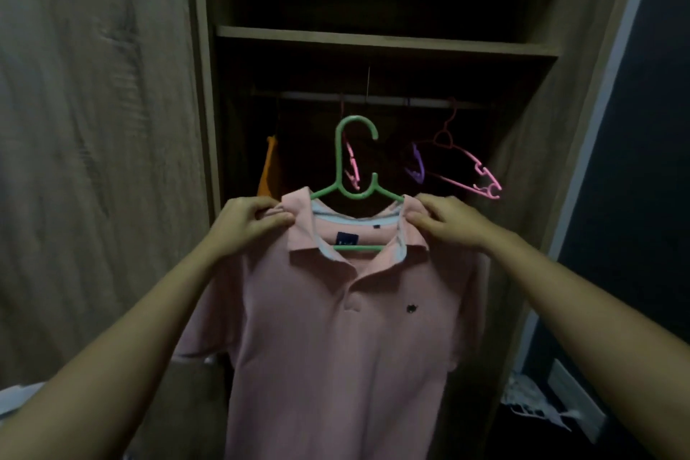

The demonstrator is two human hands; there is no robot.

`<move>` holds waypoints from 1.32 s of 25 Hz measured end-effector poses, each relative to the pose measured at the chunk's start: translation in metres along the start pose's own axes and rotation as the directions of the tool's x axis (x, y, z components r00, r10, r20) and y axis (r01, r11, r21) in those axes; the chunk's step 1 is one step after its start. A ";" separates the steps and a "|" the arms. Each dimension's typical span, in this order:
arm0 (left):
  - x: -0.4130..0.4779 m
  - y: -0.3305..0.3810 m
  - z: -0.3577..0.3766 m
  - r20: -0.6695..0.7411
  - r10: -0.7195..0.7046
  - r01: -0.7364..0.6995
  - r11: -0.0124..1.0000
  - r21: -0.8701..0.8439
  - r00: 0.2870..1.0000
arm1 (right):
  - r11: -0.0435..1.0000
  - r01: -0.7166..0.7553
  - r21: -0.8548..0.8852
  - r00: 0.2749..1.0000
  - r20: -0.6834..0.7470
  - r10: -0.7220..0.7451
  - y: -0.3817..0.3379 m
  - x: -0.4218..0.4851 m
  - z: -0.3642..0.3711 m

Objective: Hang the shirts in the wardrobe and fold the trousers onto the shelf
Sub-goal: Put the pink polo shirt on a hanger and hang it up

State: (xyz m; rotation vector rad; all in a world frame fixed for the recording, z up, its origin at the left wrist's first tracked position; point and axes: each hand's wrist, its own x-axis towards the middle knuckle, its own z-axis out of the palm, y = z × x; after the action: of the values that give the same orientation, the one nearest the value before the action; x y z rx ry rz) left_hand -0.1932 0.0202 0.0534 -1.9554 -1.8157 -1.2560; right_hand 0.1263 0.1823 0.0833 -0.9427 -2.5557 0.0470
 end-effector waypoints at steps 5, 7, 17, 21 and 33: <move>-0.001 -0.015 -0.001 -0.100 -0.125 0.117 0.989 -0.088 0.987 | 0.978 -0.025 0.205 0.949 -0.302 0.087 -0.007 -0.015 0.012; -0.008 -0.025 -0.002 -0.116 -0.206 0.194 0.975 -0.111 0.972 | 0.969 -0.056 0.240 0.921 -0.362 0.143 -0.011 -0.013 0.008; -0.040 -0.052 -0.021 0.267 -0.448 0.477 0.877 -0.051 0.853 | 0.953 -0.058 0.298 0.923 -0.348 0.165 0.000 -0.018 -0.003; -0.023 -0.014 -0.050 0.522 -0.223 0.479 0.767 -0.427 0.823 | 0.948 -0.005 0.317 0.942 -0.316 0.111 -0.004 -0.011 0.009; -0.051 0.048 -0.057 0.092 -0.156 0.119 0.940 0.319 0.983 | 0.846 -0.105 0.523 0.973 -0.122 0.197 -0.121 0.037 0.040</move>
State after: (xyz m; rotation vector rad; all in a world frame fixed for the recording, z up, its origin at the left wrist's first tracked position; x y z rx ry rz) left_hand -0.1700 -0.0646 0.0736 -1.7846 -2.0915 -0.8361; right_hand 0.0108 0.1169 0.0809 -0.8808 -2.1318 0.6370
